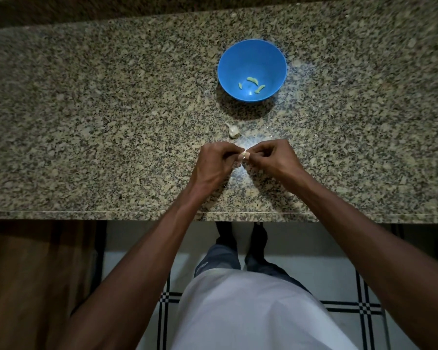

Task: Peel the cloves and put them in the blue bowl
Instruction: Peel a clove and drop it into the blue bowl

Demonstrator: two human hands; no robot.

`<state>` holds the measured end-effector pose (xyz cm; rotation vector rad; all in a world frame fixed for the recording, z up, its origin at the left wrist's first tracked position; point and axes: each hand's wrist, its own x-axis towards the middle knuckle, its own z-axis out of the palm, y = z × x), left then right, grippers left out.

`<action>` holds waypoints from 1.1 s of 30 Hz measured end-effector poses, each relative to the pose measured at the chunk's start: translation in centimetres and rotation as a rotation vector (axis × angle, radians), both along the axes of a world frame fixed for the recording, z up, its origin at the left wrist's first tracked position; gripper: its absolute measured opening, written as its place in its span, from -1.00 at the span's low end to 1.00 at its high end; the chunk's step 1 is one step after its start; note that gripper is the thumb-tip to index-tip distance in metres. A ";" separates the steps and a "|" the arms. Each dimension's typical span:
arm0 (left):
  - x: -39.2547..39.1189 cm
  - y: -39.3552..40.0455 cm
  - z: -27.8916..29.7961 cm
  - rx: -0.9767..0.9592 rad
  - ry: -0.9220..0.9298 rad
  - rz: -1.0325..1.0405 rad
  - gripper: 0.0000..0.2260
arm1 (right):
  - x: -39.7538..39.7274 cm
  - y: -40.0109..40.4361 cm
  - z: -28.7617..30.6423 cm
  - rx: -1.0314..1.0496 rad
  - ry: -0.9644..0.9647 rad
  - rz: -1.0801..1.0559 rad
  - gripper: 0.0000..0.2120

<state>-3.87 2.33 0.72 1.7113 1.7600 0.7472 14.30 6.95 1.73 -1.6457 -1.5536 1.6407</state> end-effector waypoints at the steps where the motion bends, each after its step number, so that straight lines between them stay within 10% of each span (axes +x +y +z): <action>1: 0.0 0.1 0.1 0.035 0.055 -0.029 -0.81 | -0.1 0.0 0.0 0.017 -0.017 0.004 -0.91; 17: 1.7 0.5 -0.2 -0.026 -0.019 0.084 -0.96 | -0.3 -0.2 -0.4 -0.296 0.345 -0.253 -0.77; 22: 1.5 -0.4 -0.6 -0.134 -0.303 0.309 -0.92 | 0.1 0.1 -1.5 -0.166 0.210 -0.247 -0.86; 33: 0.4 -0.7 -0.4 -0.157 -0.237 0.268 -0.72 | -0.2 0.4 -1.0 -0.052 0.135 -0.111 -0.85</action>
